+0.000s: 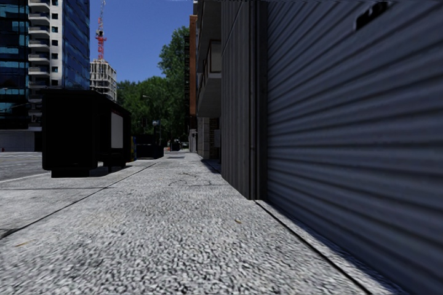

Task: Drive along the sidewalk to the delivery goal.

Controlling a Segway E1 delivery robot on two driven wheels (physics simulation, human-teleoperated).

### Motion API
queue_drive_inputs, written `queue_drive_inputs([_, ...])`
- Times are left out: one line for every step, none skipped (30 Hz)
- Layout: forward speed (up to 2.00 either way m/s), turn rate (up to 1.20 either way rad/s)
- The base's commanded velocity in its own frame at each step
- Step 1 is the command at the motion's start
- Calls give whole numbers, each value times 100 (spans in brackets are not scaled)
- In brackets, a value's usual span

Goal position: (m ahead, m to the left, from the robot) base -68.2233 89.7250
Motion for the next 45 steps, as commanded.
queue_drive_inputs([112,56])
queue_drive_inputs([112,56])
queue_drive_inputs([115,56])
queue_drive_inputs([116,56])
queue_drive_inputs([116,56])
queue_drive_inputs([116,56])
queue_drive_inputs([116,56])
queue_drive_inputs([116,56])
queue_drive_inputs([116,58])
queue_drive_inputs([116,63])
queue_drive_inputs([117,67])
queue_drive_inputs([117,67])
queue_drive_inputs([117,67])
queue_drive_inputs([117,68])
queue_drive_inputs([117,68])
queue_drive_inputs([117,68])
queue_drive_inputs([117,68])
queue_drive_inputs([117,68])
queue_drive_inputs([117,68])
queue_drive_inputs([117,68])
queue_drive_inputs([117,69])
queue_drive_inputs([117,70])
queue_drive_inputs([117,70])
queue_drive_inputs([117,71])
queue_drive_inputs([117,71])
queue_drive_inputs([117,71])
queue_drive_inputs([117,71])
queue_drive_inputs([117,71])
queue_drive_inputs([117,71])
queue_drive_inputs([116,71])
queue_drive_inputs([114,72])
queue_drive_inputs([110,72])
queue_drive_inputs([108,72])
queue_drive_inputs([108,72])
queue_drive_inputs([108,72])
queue_drive_inputs([108,72])
queue_drive_inputs([108,72])
queue_drive_inputs([108,72])
queue_drive_inputs([108,72])
queue_drive_inputs([108,72])
queue_drive_inputs([108,72])
queue_drive_inputs([108,72])
queue_drive_inputs([108,72])
queue_drive_inputs([108,72])
queue_drive_inputs([108,72])
